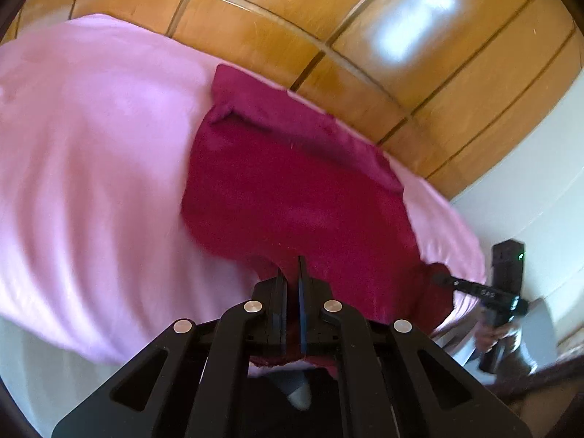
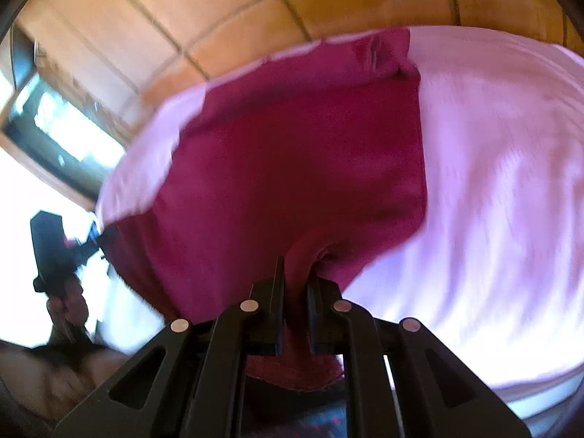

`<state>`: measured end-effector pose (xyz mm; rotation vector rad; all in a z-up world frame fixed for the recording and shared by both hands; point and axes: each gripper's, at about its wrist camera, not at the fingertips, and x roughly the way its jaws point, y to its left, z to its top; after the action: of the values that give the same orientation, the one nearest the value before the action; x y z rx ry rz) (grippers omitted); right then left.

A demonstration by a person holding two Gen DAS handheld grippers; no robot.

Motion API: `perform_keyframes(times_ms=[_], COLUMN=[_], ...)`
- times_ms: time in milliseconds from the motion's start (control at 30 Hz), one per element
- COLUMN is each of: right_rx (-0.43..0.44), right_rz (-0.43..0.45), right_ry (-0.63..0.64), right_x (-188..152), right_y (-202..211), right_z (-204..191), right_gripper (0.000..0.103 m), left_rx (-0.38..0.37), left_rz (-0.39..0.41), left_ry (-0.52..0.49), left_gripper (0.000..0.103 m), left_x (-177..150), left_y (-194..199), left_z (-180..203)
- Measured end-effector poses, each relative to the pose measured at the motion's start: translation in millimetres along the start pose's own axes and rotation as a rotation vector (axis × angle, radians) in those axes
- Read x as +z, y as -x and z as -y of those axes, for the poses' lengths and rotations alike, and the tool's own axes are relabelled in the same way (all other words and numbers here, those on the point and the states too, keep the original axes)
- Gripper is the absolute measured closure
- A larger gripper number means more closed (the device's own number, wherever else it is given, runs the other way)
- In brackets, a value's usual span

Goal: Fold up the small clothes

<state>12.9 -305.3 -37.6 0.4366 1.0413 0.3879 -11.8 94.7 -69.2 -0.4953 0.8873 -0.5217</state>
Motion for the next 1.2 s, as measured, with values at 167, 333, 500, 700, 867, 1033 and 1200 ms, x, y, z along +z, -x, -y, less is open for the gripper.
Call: perform_keyframes(times_ms=[167,333,500,700,867,1033,1200], right_rx=[-0.006,-0.053,-0.064,0.041,-0.004,-0.122,-0.245], right_rz=[0.071,0.081,0.103,0.196,0.224,0.172,0.132], right_ry=[-0.092,-0.167,-0.190,-0.217,-0.207,-0.147,-0.046], right_x=[29,46,61,60,43,13,-4], right_y=[-10,-28,-29,-5,21,16,-14], right_z=[20,40,52,50,58,61,53], right_gripper=[0.095,0.095,0.087,0.015,0.008,0.008,0.027], left_rx=[-0.002,0.048,0.103,0.254,0.318,0.313,0.263], left_rz=[0.020,0.018,0.031,0.100,0.136,0.072,0.031], left_ry=[0.040,0.105,0.134,0.143,0.106,0.070,0.033], left_gripper=[0.100,0.100,0.100,0.034,0.034,0.034,0.035], left_x=[40,82,109,112,99,66,46], left_y=[-28,-59,-77,-70,-51,-52,-65], left_z=[-8,-28,-37,-42,-54,-64,-55])
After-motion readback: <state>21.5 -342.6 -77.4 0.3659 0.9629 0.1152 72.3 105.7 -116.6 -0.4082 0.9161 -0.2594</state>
